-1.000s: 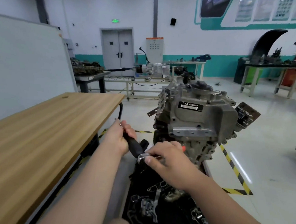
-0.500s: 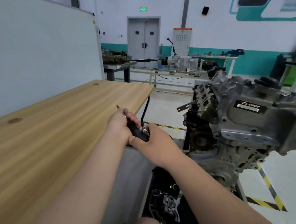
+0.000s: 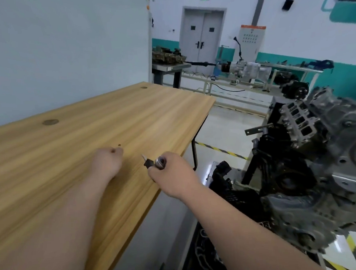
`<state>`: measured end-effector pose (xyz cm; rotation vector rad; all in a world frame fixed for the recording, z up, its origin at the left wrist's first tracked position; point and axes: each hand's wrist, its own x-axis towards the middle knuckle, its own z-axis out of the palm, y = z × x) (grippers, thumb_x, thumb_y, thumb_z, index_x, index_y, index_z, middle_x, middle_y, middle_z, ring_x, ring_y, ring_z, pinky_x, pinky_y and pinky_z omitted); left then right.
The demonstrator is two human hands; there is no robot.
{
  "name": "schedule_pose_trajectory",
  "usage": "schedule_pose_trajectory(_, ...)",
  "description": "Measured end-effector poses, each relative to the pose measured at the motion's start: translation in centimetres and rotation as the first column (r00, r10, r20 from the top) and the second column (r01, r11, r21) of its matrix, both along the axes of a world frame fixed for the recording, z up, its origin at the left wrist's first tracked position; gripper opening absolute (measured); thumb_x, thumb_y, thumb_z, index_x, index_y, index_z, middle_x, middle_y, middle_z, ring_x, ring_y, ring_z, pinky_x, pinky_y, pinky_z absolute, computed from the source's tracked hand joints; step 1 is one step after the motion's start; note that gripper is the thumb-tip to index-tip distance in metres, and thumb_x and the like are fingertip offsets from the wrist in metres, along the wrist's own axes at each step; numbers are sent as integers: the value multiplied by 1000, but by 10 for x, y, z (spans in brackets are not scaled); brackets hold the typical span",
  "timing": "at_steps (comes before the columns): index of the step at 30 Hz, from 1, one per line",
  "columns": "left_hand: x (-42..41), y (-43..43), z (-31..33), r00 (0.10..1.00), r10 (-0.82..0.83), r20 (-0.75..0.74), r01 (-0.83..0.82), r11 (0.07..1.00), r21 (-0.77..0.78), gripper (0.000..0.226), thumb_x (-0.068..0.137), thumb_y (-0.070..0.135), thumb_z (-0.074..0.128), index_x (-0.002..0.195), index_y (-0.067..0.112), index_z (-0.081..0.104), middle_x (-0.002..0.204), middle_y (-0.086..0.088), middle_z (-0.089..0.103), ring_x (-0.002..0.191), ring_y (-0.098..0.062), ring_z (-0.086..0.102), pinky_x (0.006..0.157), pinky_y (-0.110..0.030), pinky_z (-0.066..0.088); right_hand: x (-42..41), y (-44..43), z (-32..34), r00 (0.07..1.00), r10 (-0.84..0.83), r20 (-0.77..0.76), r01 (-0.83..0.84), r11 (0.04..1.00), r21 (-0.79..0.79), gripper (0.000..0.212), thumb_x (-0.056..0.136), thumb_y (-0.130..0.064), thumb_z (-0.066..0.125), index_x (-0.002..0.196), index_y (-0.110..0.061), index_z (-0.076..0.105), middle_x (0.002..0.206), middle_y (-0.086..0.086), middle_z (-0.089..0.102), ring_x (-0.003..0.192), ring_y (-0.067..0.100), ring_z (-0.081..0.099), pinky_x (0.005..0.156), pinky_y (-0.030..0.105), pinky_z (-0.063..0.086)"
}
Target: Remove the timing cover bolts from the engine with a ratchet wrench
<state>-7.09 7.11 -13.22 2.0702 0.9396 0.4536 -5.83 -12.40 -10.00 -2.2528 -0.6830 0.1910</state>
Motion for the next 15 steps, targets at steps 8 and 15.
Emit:
schedule_pose_trajectory(8, 3, 19, -15, 920, 31, -390, 199, 822, 534, 32, 93, 43, 44, 74, 18, 50, 68, 2, 47, 71, -23, 48, 50, -26, 29, 62, 101, -23, 997, 48, -53, -55, 989, -138, 31, 95, -40, 51, 80, -13, 49, 69, -2, 50, 64, 18, 48, 49, 29, 30)
schedule_pose_trajectory(15, 5, 19, -18, 943, 39, -331, 149, 840, 521, 35, 93, 49, 39, 75, 20, 47, 67, 5, 43, 64, -19, 44, 49, -25, 28, 100, 112, -24, 812, 44, -583, 233, 890, 392, 10, 93, -11, 53, 83, -8, 55, 79, 12, 54, 70, 24, 56, 67, 33, 51)
